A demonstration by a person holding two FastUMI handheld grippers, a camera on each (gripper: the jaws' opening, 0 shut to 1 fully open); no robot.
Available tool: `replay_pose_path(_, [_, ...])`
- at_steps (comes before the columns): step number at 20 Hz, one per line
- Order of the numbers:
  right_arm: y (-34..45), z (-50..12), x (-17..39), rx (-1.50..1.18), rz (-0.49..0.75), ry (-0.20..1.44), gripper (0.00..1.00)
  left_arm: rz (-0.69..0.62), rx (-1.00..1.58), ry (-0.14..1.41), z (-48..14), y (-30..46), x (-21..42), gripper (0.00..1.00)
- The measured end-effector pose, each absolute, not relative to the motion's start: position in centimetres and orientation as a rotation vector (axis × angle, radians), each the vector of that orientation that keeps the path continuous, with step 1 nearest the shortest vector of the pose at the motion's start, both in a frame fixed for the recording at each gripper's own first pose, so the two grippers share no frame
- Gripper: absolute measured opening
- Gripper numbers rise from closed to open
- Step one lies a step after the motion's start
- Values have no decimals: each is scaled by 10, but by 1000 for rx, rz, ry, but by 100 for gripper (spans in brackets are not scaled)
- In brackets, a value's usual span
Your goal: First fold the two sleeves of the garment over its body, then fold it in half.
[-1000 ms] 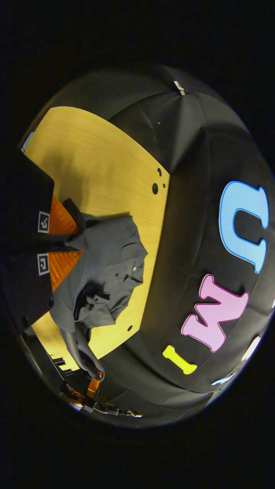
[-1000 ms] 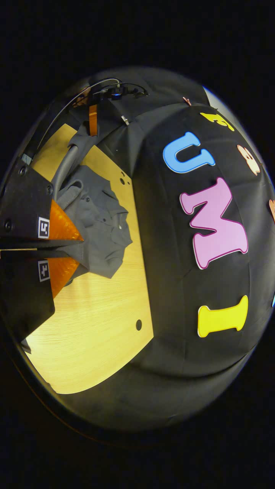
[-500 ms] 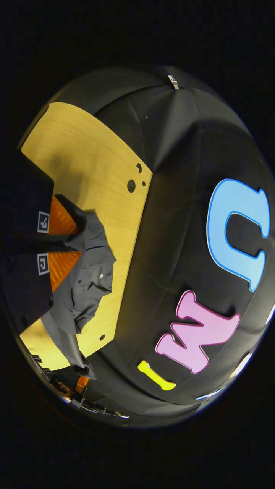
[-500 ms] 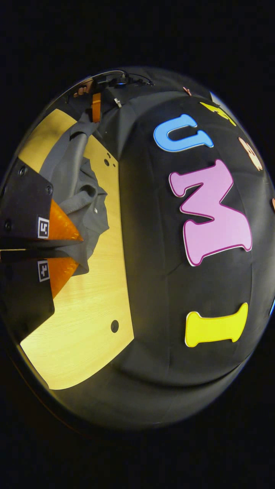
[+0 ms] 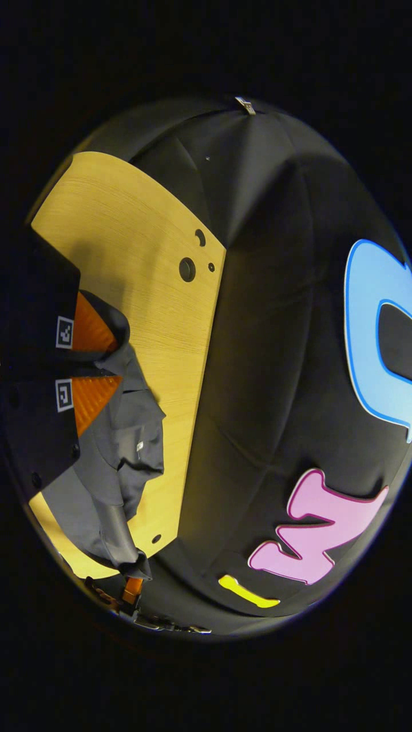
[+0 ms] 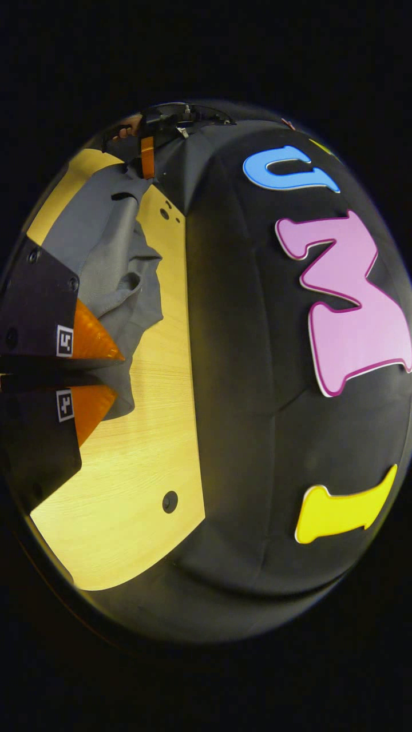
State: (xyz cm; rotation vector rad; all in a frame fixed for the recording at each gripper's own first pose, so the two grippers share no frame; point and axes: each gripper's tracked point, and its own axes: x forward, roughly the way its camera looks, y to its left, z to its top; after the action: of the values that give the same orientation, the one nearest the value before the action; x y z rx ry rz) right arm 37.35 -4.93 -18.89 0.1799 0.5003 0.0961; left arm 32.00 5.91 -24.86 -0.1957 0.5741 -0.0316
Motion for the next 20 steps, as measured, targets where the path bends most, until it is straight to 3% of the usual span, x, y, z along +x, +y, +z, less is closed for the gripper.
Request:
replay_pose_path(14, [-40, -295, 417, 151, 65, 680, 6, -8, -149, 724, -342, 65, 364, 5])
replay_pose_path(20, [-40, -305, 415, 157, 63, 713, 12, -20, -83, 752, -357, 62, 363, 6])
